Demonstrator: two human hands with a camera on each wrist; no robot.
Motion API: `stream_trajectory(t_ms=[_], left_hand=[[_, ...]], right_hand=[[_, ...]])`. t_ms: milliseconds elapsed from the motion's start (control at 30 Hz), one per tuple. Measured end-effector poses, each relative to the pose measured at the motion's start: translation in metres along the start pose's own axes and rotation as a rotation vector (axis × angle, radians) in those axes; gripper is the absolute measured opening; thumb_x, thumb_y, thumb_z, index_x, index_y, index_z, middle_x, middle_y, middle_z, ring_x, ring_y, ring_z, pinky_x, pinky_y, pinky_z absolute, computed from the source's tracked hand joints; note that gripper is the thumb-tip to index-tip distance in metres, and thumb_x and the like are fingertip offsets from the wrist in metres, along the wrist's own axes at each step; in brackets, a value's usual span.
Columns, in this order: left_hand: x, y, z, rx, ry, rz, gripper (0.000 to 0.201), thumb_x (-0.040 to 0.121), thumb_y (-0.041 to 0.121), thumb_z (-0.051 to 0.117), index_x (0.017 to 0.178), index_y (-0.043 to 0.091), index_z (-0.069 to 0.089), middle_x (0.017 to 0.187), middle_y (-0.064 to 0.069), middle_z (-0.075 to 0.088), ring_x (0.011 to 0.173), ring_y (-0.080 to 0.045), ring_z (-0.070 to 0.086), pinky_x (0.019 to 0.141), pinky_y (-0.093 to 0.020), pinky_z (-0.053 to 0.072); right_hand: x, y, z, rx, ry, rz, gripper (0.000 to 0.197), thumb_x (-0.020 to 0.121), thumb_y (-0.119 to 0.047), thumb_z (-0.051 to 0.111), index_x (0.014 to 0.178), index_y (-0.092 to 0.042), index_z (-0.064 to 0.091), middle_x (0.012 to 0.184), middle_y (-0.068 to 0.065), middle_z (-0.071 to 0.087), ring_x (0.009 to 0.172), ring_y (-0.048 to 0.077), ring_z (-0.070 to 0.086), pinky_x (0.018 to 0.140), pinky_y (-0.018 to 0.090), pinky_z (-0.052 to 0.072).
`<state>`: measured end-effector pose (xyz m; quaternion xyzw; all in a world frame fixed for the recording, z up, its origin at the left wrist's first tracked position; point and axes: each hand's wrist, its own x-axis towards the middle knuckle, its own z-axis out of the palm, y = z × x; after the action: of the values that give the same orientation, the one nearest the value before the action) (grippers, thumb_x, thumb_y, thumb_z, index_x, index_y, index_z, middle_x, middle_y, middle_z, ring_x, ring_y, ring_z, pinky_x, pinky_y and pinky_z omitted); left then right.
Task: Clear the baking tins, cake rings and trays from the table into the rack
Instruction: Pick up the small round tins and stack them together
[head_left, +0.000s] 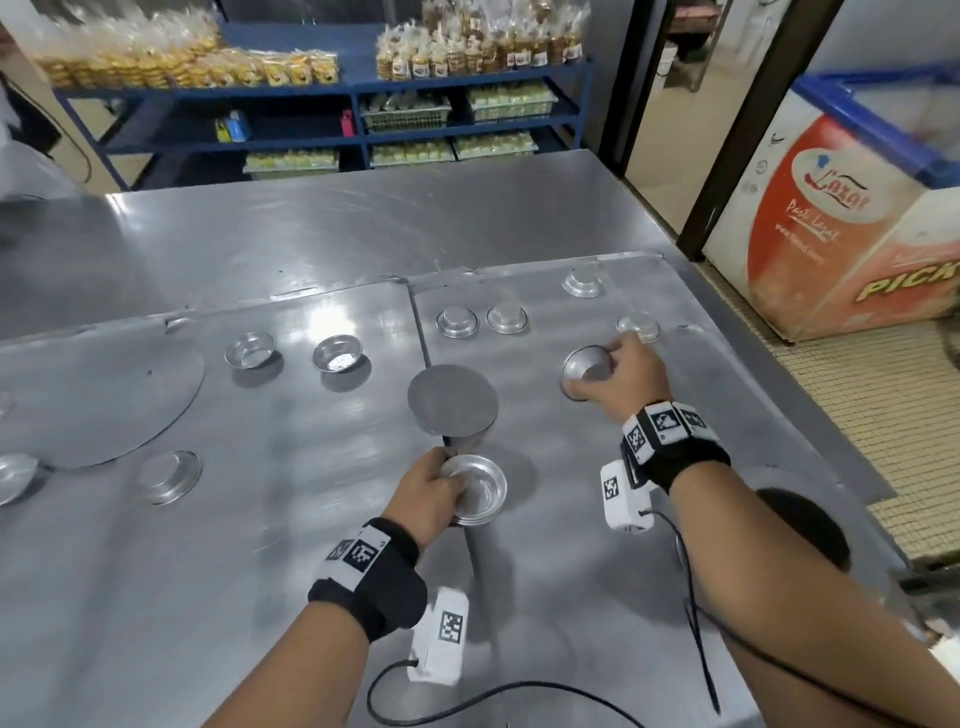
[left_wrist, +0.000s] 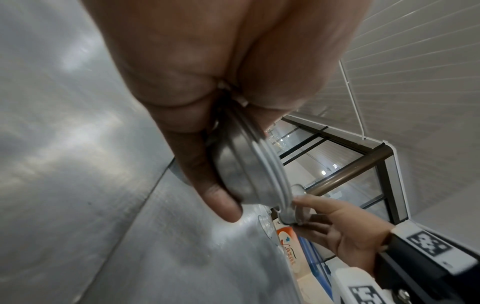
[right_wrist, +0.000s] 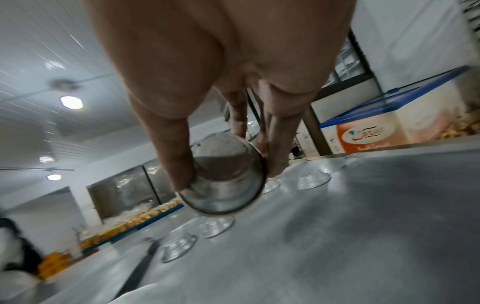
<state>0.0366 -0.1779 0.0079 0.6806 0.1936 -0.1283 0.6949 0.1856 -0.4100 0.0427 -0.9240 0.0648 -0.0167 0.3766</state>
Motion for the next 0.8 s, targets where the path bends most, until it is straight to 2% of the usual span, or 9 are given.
stream_trajectory(t_ms=[67, 133, 200, 300, 400, 500, 600, 700, 800], left_hand=[[-0.006, -0.003, -0.005, -0.049, 0.018, 0.0, 0.035, 0.08, 0.023, 0.063, 0.11, 0.004, 0.062, 0.091, -0.012, 0.065, 0.072, -0.02, 0.061, 0.055, -0.026, 0.051], [-0.009, -0.008, -0.01, -0.071, 0.046, 0.008, 0.034, 0.085, 0.032, 0.064, 0.106, 0.006, 0.066, 0.095, -0.013, 0.067, 0.071, -0.02, 0.061, 0.059, -0.028, 0.052], [-0.012, -0.011, -0.016, -0.089, 0.069, 0.018, 0.033, 0.093, 0.04, 0.061, 0.102, 0.01, 0.07, 0.098, -0.012, 0.072, 0.081, -0.027, 0.065, 0.073, -0.037, 0.054], [-0.016, -0.015, -0.023, -0.101, 0.085, 0.04, 0.049, 0.084, 0.058, 0.061, 0.099, 0.014, 0.074, 0.104, -0.014, 0.074, 0.102, -0.036, 0.068, 0.099, -0.053, 0.051], [-0.025, -0.014, -0.027, -0.13, 0.052, 0.04, 0.063, 0.076, 0.069, 0.063, 0.106, 0.014, 0.073, 0.107, -0.013, 0.075, 0.105, -0.035, 0.069, 0.1, -0.057, 0.049], [-0.03, -0.013, -0.03, -0.191, 0.032, 0.02, 0.058, 0.082, 0.059, 0.065, 0.111, 0.008, 0.069, 0.107, -0.02, 0.073, 0.099, -0.04, 0.07, 0.092, -0.055, 0.055], [-0.036, -0.011, -0.032, -0.211, 0.008, 0.012, 0.04, 0.088, 0.036, 0.069, 0.112, 0.004, 0.065, 0.104, -0.023, 0.071, 0.086, -0.033, 0.071, 0.075, -0.041, 0.058], [-0.038, -0.013, -0.034, -0.181, -0.007, 0.024, 0.042, 0.076, 0.027, 0.069, 0.111, 0.006, 0.064, 0.106, -0.024, 0.071, 0.09, -0.035, 0.07, 0.076, -0.043, 0.056], [-0.036, -0.016, -0.037, -0.167, 0.004, 0.027, 0.036, 0.076, 0.015, 0.067, 0.11, 0.006, 0.065, 0.104, -0.026, 0.071, 0.091, -0.038, 0.069, 0.077, -0.045, 0.055]], right_hand=[[-0.031, -0.009, 0.007, 0.125, -0.041, -0.092, 0.074, 0.045, -0.043, 0.092, 0.104, -0.022, 0.053, 0.105, 0.004, 0.062, 0.093, 0.021, 0.064, 0.08, 0.033, 0.055], [-0.064, -0.019, 0.015, 0.271, -0.099, -0.164, 0.073, 0.047, -0.039, 0.095, 0.105, -0.026, 0.053, 0.106, -0.002, 0.062, 0.092, 0.013, 0.066, 0.081, 0.029, 0.058], [-0.096, -0.027, 0.021, 0.409, -0.158, -0.213, 0.069, 0.051, -0.03, 0.097, 0.105, -0.029, 0.053, 0.109, -0.007, 0.061, 0.096, 0.006, 0.065, 0.087, 0.026, 0.057], [-0.134, -0.033, 0.032, 0.563, -0.237, -0.239, 0.066, 0.053, -0.021, 0.096, 0.103, -0.031, 0.054, 0.11, -0.008, 0.063, 0.1, 0.006, 0.067, 0.091, 0.029, 0.057], [-0.159, -0.037, 0.04, 0.607, -0.3, -0.251, 0.067, 0.055, -0.017, 0.097, 0.104, -0.032, 0.055, 0.114, -0.007, 0.066, 0.106, 0.006, 0.067, 0.091, 0.027, 0.056], [-0.177, -0.037, 0.047, 0.6, -0.368, -0.258, 0.067, 0.055, -0.016, 0.097, 0.105, -0.03, 0.055, 0.115, -0.007, 0.068, 0.11, 0.005, 0.065, 0.094, 0.028, 0.055], [-0.188, -0.035, 0.055, 0.616, -0.419, -0.267, 0.067, 0.056, -0.015, 0.097, 0.107, -0.03, 0.056, 0.117, -0.007, 0.069, 0.114, 0.008, 0.064, 0.098, 0.032, 0.053], [-0.192, -0.035, 0.061, 0.631, -0.461, -0.275, 0.065, 0.06, -0.011, 0.094, 0.11, -0.02, 0.054, 0.124, -0.009, 0.068, 0.115, 0.009, 0.064, 0.102, 0.032, 0.05], [-0.189, -0.034, 0.065, 0.616, -0.508, -0.271, 0.063, 0.063, -0.011, 0.092, 0.112, -0.016, 0.053, 0.13, -0.01, 0.064, 0.118, 0.008, 0.062, 0.106, 0.034, 0.047]])
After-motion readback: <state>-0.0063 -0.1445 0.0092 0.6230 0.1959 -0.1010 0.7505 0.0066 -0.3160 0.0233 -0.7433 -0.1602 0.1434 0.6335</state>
